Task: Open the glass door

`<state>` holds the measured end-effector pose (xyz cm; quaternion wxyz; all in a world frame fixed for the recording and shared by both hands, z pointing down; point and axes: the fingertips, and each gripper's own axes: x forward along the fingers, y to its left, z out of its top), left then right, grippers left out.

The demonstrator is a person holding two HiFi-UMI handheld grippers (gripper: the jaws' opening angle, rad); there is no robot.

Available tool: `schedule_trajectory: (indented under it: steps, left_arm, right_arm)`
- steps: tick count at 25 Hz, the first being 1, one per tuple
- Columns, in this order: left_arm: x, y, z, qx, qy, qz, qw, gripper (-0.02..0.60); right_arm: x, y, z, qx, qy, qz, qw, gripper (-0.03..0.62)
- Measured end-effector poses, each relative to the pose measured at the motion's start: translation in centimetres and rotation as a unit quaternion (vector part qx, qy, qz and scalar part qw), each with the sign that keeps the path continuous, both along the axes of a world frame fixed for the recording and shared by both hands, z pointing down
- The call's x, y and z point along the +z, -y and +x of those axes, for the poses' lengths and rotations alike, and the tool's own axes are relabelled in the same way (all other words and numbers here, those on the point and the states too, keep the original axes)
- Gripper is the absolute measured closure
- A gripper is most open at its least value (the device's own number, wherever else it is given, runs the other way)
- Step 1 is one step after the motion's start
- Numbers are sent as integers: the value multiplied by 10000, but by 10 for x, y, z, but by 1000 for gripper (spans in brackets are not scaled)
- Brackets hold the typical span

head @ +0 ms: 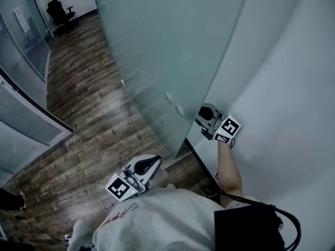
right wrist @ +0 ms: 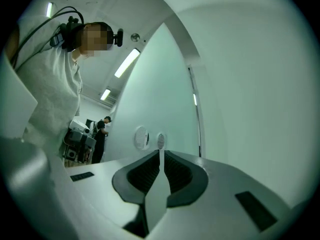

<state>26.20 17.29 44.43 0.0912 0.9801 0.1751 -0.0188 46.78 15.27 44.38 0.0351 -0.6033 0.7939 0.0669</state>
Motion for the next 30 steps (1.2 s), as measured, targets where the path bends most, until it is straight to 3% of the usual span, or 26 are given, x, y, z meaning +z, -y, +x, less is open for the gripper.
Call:
schedule_trajectory:
  steps: [8, 17, 21, 26, 30]
  left_arm:
    - [-7, -5, 2, 700, -92, -37, 9975, 563]
    - [-10, -7, -5, 1274, -223, 34, 9916, 563]
    - [-10, -6, -10, 1468, -238, 26, 9889, 563]
    - [-10, -9, -21, 1697, -256, 8, 9852, 563]
    - [-13, -9, -29, 1854, -280, 9, 9823, 563]
  right_arm:
    - [-4, -57, -33, 738, 169, 67, 9971, 562]
    - [-44, -93, -101, 1190, 268, 576, 9909, 563]
    - [-54, -95, -136, 1245, 447, 773, 9882, 562]
    - [-48, -86, -173, 1319, 225, 459, 9900, 562]
    - [-46, -74, -198, 1138, 405, 405, 9919, 563]
